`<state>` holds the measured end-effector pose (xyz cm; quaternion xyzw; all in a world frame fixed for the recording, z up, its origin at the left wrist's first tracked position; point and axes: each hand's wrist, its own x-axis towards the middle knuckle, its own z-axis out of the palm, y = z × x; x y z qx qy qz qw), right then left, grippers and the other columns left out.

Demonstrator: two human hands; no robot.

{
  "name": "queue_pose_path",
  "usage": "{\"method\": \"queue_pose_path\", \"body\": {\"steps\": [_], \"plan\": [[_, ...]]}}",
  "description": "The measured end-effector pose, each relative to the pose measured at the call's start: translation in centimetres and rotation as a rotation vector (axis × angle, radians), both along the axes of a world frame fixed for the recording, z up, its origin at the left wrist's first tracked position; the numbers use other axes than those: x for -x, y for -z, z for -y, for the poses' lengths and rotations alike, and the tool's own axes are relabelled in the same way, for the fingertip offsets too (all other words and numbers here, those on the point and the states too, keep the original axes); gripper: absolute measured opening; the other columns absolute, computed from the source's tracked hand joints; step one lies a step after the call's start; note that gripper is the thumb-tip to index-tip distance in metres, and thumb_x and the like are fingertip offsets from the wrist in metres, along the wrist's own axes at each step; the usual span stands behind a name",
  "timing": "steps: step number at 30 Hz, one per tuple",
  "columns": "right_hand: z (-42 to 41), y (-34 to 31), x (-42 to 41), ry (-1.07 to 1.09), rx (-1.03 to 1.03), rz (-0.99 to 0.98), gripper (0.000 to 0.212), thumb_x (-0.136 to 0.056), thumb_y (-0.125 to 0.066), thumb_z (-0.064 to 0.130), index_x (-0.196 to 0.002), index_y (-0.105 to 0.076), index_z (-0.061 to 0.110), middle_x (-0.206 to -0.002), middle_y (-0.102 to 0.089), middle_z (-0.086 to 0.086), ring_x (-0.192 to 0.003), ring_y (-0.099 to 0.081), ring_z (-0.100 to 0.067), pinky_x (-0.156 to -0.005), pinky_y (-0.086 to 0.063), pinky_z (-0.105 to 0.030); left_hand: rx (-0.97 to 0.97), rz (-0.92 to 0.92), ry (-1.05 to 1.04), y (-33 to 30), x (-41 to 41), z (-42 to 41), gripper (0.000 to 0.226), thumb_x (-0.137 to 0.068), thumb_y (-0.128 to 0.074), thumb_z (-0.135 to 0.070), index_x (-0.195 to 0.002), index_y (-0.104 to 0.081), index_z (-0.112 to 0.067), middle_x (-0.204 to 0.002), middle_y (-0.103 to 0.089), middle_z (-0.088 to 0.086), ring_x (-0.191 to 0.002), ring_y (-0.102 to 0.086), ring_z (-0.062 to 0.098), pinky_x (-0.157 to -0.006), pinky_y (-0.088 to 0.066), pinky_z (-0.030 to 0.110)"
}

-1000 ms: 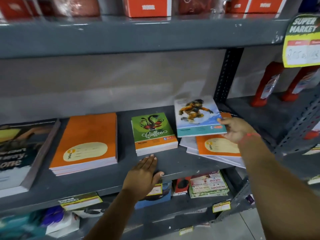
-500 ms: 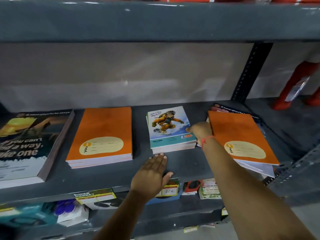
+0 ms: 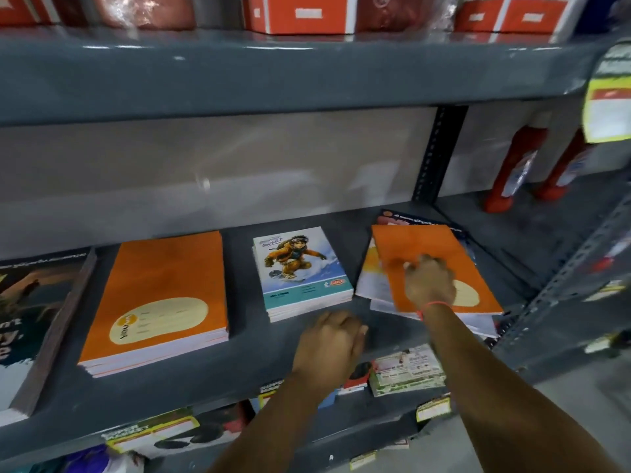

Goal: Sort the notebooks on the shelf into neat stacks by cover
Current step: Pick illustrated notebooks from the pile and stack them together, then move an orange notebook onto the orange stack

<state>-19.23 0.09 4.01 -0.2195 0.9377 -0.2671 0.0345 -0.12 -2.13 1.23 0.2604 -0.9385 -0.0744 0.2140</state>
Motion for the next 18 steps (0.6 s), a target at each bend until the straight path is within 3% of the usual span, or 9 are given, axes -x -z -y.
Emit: {"method": "queue_pose_path", "body": {"steps": [4, 6, 11, 14, 16, 18], "plan": [[-4.8, 0.9, 3.9, 0.088, -0.147, 0.091, 0.037, -0.089, -0.041, 0.013, -0.122, -0.052, -0.001, -0.131, -0.05, -0.024, -0.121, -0.047, -0.041, -0.101, -0.042, -0.046, -0.383, -0.03, -0.109, -1.4, 7.2, -1.0, 0.029, -0.093, -0.04, -0.024, -0.1, -0.062, -0.006, -0.109, -0.063, 0.016, -0.095, -0.061, 0.031, -0.077, -0.05, 0.035], [-6.7, 1.1, 5.2, 0.085, -0.156, 0.165, 0.04, -0.089, -0.043, 0.015, -0.124, -0.052, -0.002, -0.133, -0.051, -0.024, -0.122, -0.048, -0.039, -0.1, -0.042, -0.043, -0.553, 0.006, -0.198, -1.7, 9.8, -1.0, 0.031, -0.094, -0.04, -0.025, -0.107, -0.058, -0.003, -0.116, -0.059, 0.02, -0.103, -0.058, 0.034, -0.084, -0.048, 0.038], [-7.9, 1.1, 6.8, 0.062, -0.097, 0.229, 0.04, -0.084, -0.058, 0.026, -0.108, -0.062, -0.006, -0.117, -0.064, -0.025, -0.106, -0.06, -0.037, -0.084, -0.046, -0.036, -0.668, 0.069, -0.328, -1.6, 13.0, -0.5, 0.031, -0.091, -0.045, -0.018, -0.116, -0.052, -0.001, -0.125, -0.052, 0.022, -0.109, -0.054, 0.035, -0.089, -0.046, 0.041], [-7.9, 0.9, 7.1, 0.07, -0.09, 0.239, 0.029, -0.081, -0.062, 0.022, -0.096, -0.064, -0.002, -0.109, -0.066, -0.024, -0.1, -0.063, -0.037, -0.072, -0.043, -0.033, -0.677, 0.066, -0.382, -1.4, 14.0, -0.3, 0.029, -0.09, -0.044, -0.014, -0.114, -0.055, -0.001, -0.122, -0.056, 0.021, -0.106, -0.055, 0.032, -0.081, -0.046, 0.036], [-7.9, 0.8, 7.6, 0.091, -0.062, 0.24, 0.013, -0.081, -0.057, 0.013, -0.076, -0.055, 0.001, -0.103, -0.064, -0.027, -0.097, -0.061, -0.038, -0.069, -0.038, -0.032, -0.83, -0.022, -0.446, -1.1, 14.3, 0.1, 0.028, -0.09, -0.045, -0.017, -0.108, -0.06, -0.001, -0.112, -0.063, 0.019, -0.095, -0.06, 0.03, -0.066, -0.044, 0.03], [-8.0, 0.8, 8.5, 0.141, 0.015, 0.274, 0.02, -0.082, -0.048, 0.005, -0.063, -0.044, 0.002, -0.091, -0.056, -0.025, -0.085, -0.053, -0.034, -0.068, -0.035, -0.032, -1.057, -0.151, -0.508, -1.2, 14.3, 0.7, 0.029, -0.088, -0.051, -0.014, -0.107, -0.061, 0.004, -0.091, -0.065, 0.017, -0.076, -0.059, 0.026, -0.049, -0.037, 0.024]]}}
